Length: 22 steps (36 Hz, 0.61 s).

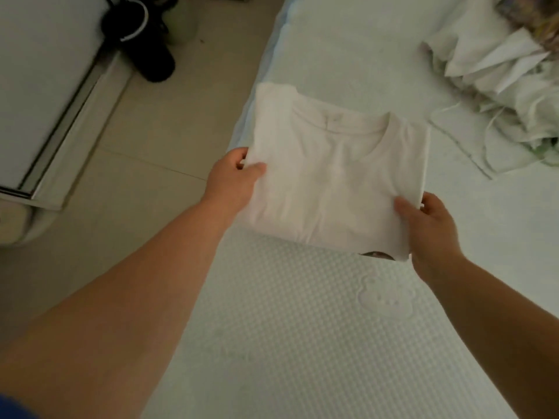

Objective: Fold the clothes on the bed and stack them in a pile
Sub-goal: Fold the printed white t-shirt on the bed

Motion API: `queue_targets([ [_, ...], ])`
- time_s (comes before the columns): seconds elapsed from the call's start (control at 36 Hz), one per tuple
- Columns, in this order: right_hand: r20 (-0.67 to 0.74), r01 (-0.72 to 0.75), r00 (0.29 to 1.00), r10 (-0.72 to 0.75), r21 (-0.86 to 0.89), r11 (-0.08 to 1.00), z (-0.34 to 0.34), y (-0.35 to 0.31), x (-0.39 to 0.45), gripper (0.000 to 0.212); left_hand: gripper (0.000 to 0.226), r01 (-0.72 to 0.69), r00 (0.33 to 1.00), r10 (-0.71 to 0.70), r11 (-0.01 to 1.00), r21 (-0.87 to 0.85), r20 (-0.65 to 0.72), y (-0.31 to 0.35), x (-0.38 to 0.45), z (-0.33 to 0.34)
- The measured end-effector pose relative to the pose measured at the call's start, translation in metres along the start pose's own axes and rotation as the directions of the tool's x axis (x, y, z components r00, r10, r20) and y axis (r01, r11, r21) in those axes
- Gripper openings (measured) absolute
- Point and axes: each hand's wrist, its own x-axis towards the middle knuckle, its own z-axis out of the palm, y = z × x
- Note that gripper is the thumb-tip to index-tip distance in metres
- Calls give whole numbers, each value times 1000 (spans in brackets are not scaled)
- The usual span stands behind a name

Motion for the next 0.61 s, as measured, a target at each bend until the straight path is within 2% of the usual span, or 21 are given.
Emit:
queue_targets([
  [0.08, 55, -119, 990, 134, -220, 968, 21, 25, 20, 51, 39, 181, 982, -185, 975, 126, 22, -37, 17, 6],
  [0.14, 41, -103, 991, 129, -381, 919, 28, 44, 22, 60, 45, 261, 953, -293, 924, 280, 78, -64, 15, 10],
  [0.19, 11, -50, 998, 62, -459, 887, 30, 56, 23, 58, 46, 223, 959, -275, 879, 422, 66, -80, 10, 14],
  [0.33, -9, -22, 1000, 20, -495, 868, 23, 62, 21, 50, 47, 165, 981, -193, 869, 466, 13, -85, 6, 14],
  [0.42, -36, -31, 999, 15, -509, 860, 12, 58, 12, 46, 53, 144, 981, -195, 769, 623, 15, -75, -7, 16],
  [0.5, -53, -61, 998, 39, -542, 838, -6, 50, -6, 38, 74, 66, 974, -200, 698, 713, 106, -56, -31, 27],
  [0.61, 23, -24, 999, 49, -617, 787, -45, 40, -33, 21, 71, -133, 949, -117, 695, 706, 294, -33, -79, 57],
])
